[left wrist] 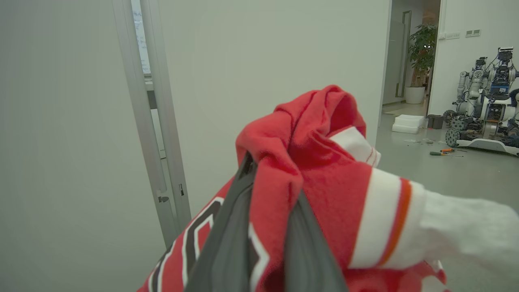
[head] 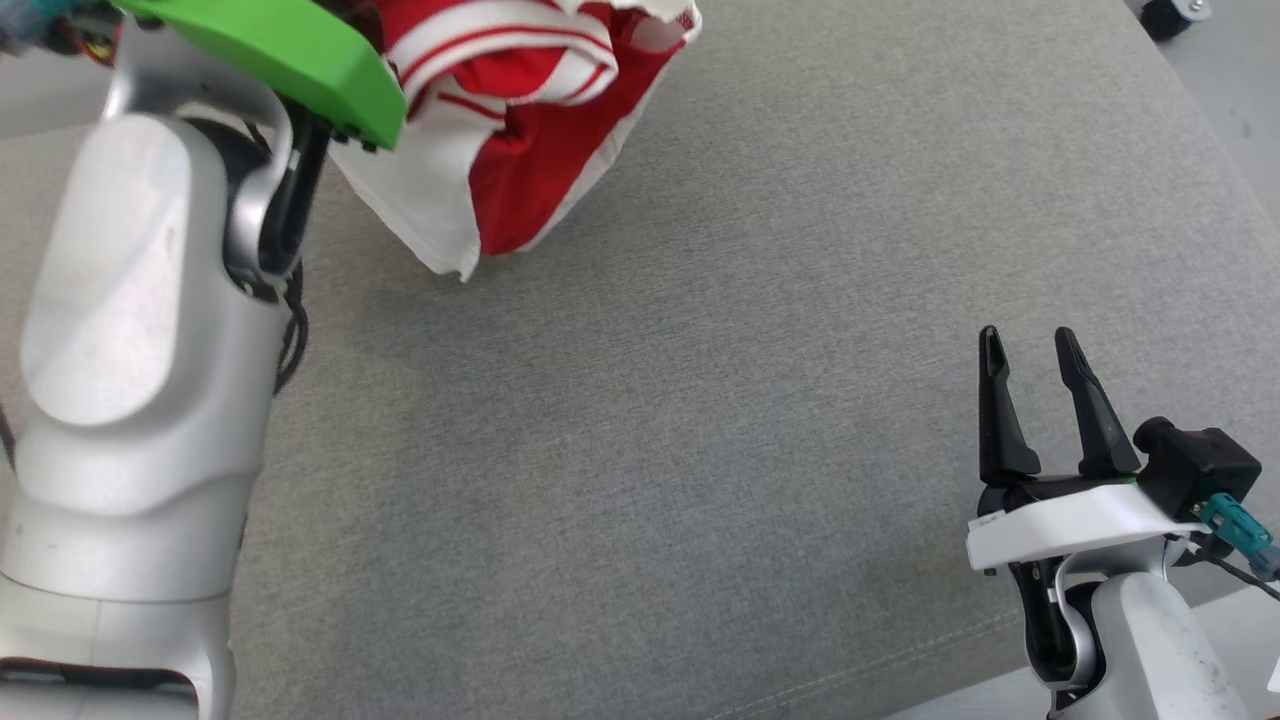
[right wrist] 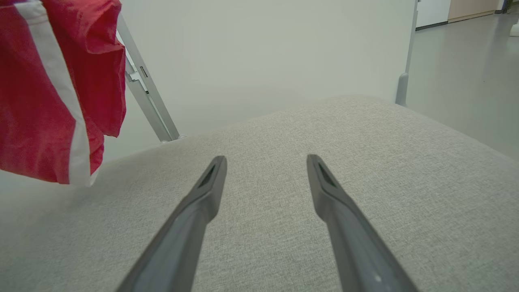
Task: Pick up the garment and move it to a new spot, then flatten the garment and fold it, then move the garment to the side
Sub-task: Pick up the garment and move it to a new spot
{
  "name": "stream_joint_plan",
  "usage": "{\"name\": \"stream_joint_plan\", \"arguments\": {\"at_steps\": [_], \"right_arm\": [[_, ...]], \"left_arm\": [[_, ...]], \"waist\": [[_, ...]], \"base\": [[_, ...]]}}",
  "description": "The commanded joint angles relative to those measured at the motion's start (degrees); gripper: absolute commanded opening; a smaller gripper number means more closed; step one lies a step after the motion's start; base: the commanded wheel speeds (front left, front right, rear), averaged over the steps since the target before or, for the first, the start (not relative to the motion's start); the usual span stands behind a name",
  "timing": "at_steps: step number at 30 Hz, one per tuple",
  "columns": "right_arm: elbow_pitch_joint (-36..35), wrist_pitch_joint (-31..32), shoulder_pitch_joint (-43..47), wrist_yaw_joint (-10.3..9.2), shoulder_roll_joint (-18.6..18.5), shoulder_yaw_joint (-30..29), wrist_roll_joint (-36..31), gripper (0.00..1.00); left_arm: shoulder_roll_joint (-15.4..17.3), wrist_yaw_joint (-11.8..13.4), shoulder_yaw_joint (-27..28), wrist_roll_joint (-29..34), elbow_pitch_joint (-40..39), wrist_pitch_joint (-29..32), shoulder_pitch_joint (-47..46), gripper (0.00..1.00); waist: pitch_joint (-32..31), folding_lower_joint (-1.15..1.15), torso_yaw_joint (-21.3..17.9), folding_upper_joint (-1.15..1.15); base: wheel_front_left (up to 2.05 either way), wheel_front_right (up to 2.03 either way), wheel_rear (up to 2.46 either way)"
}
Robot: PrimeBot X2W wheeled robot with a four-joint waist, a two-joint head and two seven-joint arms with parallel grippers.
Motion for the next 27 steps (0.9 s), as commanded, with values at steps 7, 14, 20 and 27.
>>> {"name": "stream_joint_plan", "arguments": {"at_steps": [7,14,20,27], "right_arm": [[-0.2,-0.18,0.37,0.0,0.06,0.36,1.24,1.0],[0.24,-0.18,-0.16,0.0,0.06,0.95,1.62,1.0],[0.65,-0.18,-0.56,0.0,0.02,1.88,0.44,1.0],[0.66,-0.18,1.47,0.0,0.02,2.11,-1.08,1.0]], "left_arm": [[-3.28,1.05,-2.66,-1.15,4.5,-3.59,10.44,0.0],[-6.73,0.72,-8.16,-1.94,9.76,-7.42,18.77,0.13],[-7.69,0.27,-11.98,-1.9,12.14,-11.87,18.47,1.0],[-7.02,1.4,-10.17,-2.01,11.41,-16.41,19.32,1.0]], "waist": [[1.87,0.0,-2.92,-0.01],[2.71,0.0,-1.47,-0.01],[0.55,0.0,0.65,-0.01],[-3.78,0.0,3.86,-0.01]], "base": [[0.0,0.0,0.0],[0.0,0.0,0.0],[0.0,0.0,0.0],[0.0,0.0,0.0]]}}
